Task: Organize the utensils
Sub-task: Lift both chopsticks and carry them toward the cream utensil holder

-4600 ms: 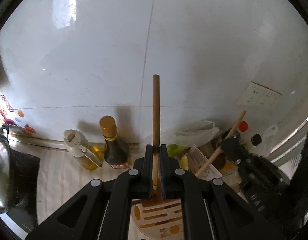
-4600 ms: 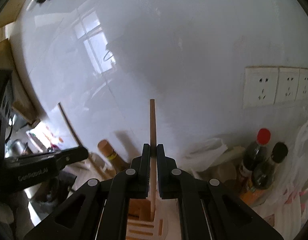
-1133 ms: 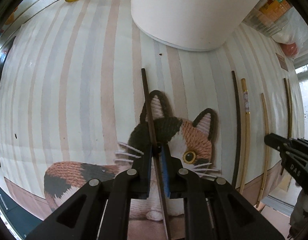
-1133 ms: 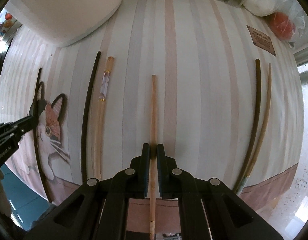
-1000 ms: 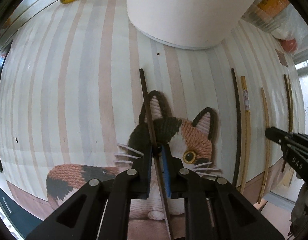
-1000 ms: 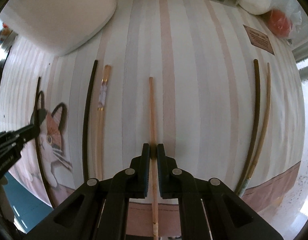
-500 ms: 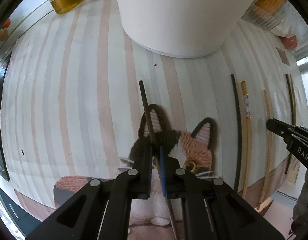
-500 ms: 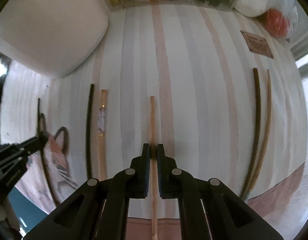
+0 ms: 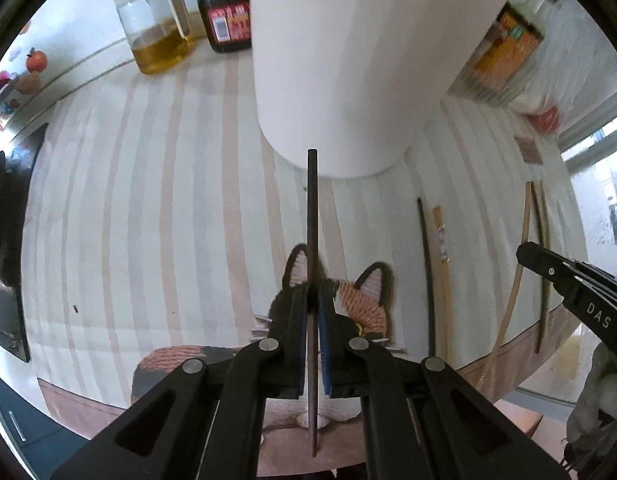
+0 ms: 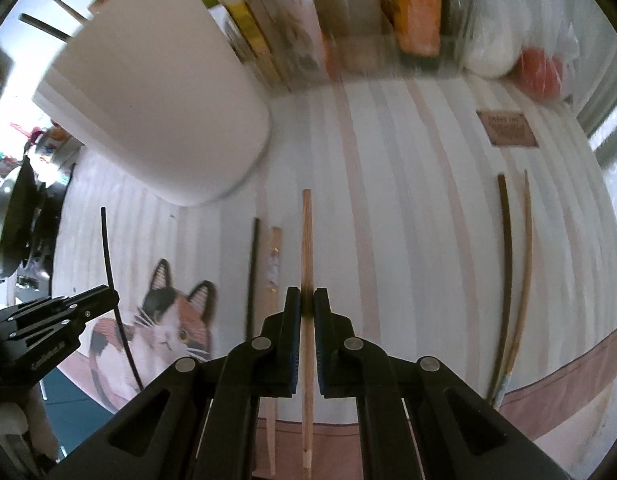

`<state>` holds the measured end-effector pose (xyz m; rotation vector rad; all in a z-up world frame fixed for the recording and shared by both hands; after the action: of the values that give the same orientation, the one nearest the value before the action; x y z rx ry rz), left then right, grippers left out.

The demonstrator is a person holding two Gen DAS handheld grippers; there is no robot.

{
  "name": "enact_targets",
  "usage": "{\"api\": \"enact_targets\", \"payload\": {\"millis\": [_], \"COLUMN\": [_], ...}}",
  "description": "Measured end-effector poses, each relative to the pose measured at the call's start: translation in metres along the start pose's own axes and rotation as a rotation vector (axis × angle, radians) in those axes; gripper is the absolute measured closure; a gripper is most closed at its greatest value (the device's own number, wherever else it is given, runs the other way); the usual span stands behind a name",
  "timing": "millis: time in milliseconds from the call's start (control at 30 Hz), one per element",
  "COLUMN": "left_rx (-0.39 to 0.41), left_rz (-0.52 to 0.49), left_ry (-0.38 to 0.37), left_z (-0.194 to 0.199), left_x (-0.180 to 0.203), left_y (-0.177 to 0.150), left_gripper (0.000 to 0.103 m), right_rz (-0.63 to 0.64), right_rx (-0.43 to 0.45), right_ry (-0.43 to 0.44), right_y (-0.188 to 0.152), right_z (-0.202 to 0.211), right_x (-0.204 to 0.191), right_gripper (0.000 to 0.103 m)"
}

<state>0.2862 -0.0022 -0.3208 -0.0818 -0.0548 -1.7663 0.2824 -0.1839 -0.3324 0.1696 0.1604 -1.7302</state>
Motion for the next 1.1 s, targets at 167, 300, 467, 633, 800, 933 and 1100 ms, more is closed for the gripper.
{"api": "enact_targets", "payload": {"millis": [167,300,467,633,800,933,1100], "left_rx": [0.063,0.120,0.182,0.233,0.261,0.286,0.325], "left_rz": [0.013,0.013,0.010,0.007,-0.001,-0.001,-0.003], "left_ry": [-0.003,0.004,0.032,0.050,0.052,0.049,0.034], "left_z": [0.020,0.046,0.067,0.083,0.095,0.106,0.125], "left_x": [-0.001,-0.005,-0.002,-0.001,0.001,0.003,0.005], "left_y": [-0.001,-0.003,-0.001,0.002,0.002,0.001,-0.001], "left_gripper": [0.100,0.100,0.100,0.100,0.101,0.101,0.101], "right_rz": [0.023,0.046,0.065,0.084,0.097,0.105,0.122], "right_rx": [0.061,0.114,0.180,0.241,0.275,0.302,0.340], "right_ry": [0.034,0.045,0.055,0.056,0.070,0.083,0.101], "right_y": [0.005,0.008,0.014,0.018,0.022,0.024,0.027], "right_z": [0.017,0.029,0.048,0.069,0.082,0.095,0.115], "right_x": [-0.006,-0.018,-0.031,-0.039,-0.043,-0.048,-0.055], "right_gripper": [0.097,0.097,0.097,0.097,0.097,0.097,0.097]}}
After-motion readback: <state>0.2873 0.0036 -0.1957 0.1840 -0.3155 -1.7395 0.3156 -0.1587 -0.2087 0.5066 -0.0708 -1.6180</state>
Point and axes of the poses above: each gripper's, at about its wrist camera, not at the fingertips, and z roughly against the way its jaws point, x to its right, y to its top, the point moved 6 cm from there along -z, roughly the way its jaws point, and after that the axes turned 14 degrees about -x, right-handed, at the moved point
